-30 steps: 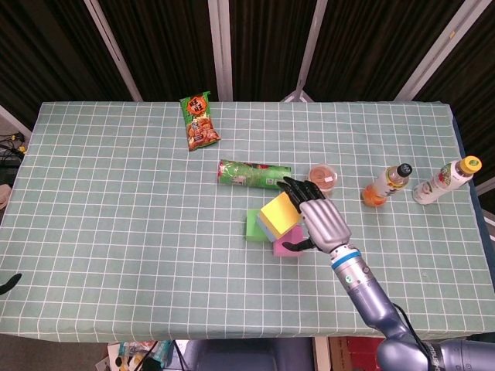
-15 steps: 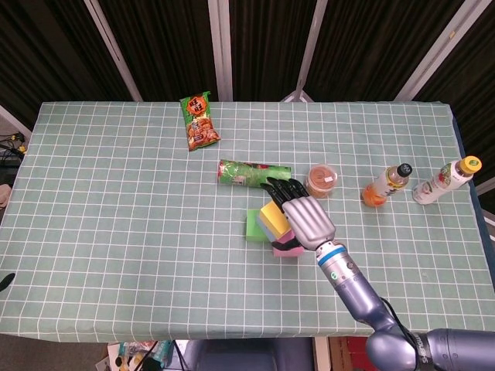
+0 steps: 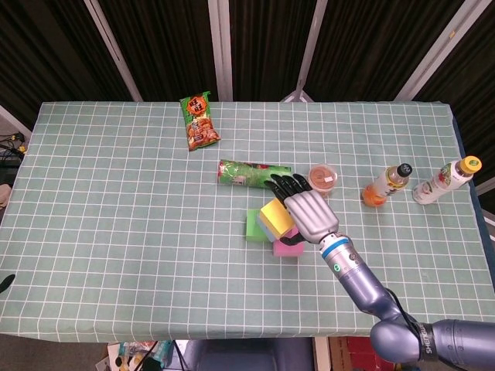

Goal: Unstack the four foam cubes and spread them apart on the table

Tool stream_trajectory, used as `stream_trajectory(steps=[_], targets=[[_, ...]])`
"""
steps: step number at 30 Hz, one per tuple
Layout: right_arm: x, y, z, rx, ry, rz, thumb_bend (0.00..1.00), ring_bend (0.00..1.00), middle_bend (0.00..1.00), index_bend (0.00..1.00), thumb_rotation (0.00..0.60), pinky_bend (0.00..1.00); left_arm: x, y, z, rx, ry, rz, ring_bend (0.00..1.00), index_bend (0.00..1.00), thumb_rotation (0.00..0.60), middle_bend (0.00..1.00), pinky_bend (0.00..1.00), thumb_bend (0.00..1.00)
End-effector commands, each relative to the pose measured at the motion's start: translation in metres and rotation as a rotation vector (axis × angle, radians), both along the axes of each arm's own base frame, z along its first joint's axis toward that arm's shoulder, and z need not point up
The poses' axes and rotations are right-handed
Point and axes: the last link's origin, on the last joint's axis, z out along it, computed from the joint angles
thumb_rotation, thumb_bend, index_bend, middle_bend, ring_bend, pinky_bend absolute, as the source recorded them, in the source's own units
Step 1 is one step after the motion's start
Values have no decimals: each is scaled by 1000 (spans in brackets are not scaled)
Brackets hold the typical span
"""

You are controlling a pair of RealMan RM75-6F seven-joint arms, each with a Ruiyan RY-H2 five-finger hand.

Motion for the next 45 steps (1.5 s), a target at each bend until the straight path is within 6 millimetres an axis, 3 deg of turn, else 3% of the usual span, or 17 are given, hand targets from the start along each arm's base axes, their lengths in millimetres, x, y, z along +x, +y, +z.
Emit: stream_trajectory(steps=[1, 18, 24, 34, 38, 45], targets=[[1, 0, 0, -6, -18, 10, 40, 110, 70, 87, 600, 0, 0, 0, 0, 0, 0, 0, 0, 158, 600, 0, 0, 144], [8, -2, -13, -6, -5, 70, 40, 115, 144, 235, 600, 0, -2, -3, 5, 15, -4, 7, 0, 168, 600, 0, 0, 144], [9, -4, -12, -29, 8, 86, 129, 233, 235, 285, 600, 0, -1, -5, 5, 19, -1, 7, 0, 178, 600, 0, 0, 144], [0, -5, -8, -24, 22, 73, 130, 240, 236, 287, 600, 0, -1, -7, 5, 19, -1, 8, 0, 198, 600, 0, 0, 144], [-2, -6, -8, -21, 28, 73, 137, 297, 236, 287, 600, 0, 0, -7, 5, 16, 1, 6, 0, 202, 600, 0, 0, 144], [-6, -9, -8, -34, 51, 106, 213, 507, 312, 333, 600, 44, 0, -8, 5, 18, 4, 6, 0, 206, 600, 0, 0, 144]])
